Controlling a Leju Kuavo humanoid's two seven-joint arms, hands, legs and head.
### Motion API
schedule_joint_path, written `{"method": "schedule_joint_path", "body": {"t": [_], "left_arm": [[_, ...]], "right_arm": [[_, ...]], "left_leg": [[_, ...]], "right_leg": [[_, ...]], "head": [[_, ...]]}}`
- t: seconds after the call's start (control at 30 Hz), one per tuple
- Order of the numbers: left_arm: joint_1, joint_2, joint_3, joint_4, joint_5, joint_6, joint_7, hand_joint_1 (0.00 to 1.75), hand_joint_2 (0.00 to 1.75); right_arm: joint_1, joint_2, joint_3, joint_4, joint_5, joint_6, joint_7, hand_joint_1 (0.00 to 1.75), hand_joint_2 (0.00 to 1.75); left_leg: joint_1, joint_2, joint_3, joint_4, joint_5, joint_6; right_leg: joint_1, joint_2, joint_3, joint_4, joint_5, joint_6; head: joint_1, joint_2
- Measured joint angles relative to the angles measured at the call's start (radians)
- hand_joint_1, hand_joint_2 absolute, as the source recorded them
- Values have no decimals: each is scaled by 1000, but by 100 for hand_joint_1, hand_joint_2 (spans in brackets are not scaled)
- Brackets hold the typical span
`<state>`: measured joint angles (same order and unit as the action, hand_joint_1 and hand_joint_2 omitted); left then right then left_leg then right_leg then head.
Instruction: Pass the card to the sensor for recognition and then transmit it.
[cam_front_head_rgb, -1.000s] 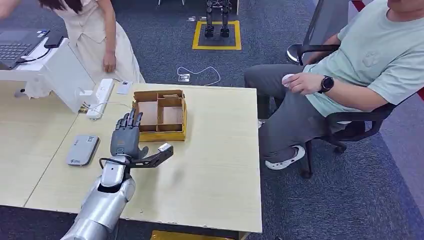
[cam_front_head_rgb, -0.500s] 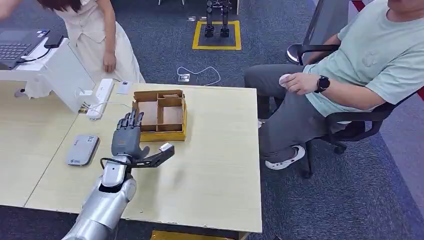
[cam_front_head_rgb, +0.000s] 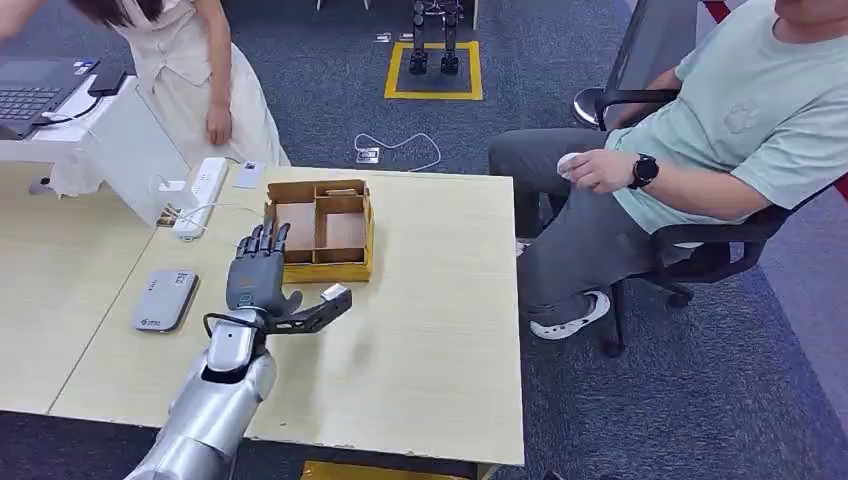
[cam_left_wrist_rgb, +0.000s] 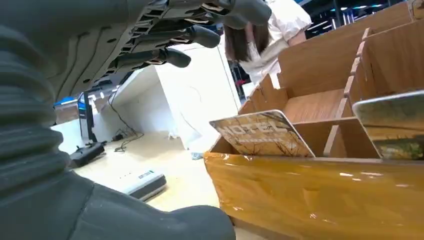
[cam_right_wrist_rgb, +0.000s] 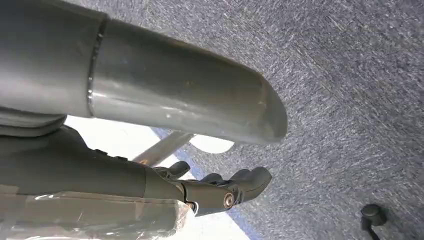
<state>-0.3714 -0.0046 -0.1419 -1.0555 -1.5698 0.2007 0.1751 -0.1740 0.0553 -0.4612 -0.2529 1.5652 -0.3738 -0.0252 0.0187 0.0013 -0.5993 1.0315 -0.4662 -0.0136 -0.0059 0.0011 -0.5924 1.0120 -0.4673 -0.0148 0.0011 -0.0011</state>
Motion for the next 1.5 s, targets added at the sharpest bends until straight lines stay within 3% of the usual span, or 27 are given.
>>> {"method": "schedule_joint_path", "body": {"t": [1.5], "left_arm": [[-41, 6, 35, 121, 0, 16, 37, 0, 175]], "right_arm": [[-6, 0, 16, 0, 0, 7, 0, 0, 0]], "left_leg": [[0, 0, 0, 0, 0, 0]], "right_leg": [[0, 0, 0, 0, 0, 0]], "head": [[0, 0]]}}
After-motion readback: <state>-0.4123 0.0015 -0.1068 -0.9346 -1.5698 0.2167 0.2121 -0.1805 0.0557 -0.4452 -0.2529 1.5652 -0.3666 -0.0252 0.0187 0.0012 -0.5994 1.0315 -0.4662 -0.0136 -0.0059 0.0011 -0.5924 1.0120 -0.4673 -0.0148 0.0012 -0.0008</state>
